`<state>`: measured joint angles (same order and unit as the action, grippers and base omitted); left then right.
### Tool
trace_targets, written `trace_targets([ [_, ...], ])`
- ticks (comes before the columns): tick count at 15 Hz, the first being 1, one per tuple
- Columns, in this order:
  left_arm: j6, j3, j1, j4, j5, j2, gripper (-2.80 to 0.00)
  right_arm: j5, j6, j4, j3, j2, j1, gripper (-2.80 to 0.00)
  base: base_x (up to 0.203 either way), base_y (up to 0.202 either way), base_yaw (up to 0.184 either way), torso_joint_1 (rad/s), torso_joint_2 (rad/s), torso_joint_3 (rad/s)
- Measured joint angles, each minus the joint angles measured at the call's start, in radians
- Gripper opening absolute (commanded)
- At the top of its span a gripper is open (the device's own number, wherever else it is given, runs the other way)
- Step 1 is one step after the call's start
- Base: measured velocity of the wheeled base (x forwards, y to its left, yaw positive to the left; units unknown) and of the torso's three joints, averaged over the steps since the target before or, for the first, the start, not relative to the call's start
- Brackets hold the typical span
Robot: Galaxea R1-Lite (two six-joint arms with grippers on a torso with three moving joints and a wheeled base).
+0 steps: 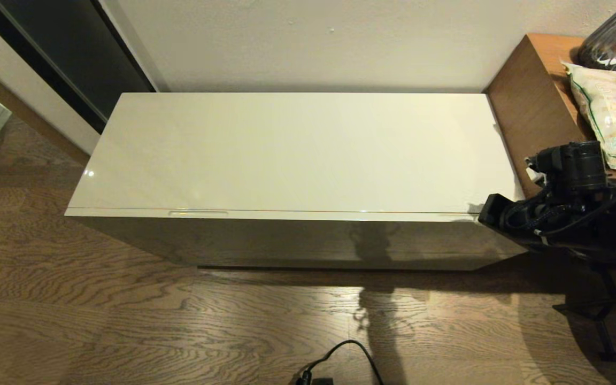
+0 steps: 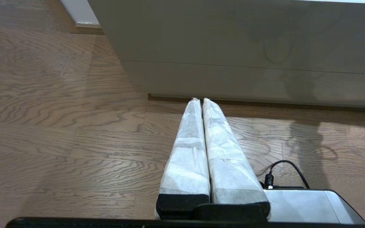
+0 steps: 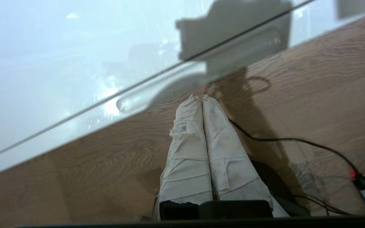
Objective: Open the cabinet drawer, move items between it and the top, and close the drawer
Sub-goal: Open the drawer
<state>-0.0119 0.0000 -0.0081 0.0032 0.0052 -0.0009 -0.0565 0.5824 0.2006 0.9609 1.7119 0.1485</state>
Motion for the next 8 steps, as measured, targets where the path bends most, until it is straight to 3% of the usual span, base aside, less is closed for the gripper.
trace_targets([
  [8,0.0,0.0,0.0,0.0,0.001,0.0,-2.8,-0.001,0.007,0.021,0.04,0.087,0.009,-2.8,0.0,0.0,0.0,0.0,0.0,0.0],
])
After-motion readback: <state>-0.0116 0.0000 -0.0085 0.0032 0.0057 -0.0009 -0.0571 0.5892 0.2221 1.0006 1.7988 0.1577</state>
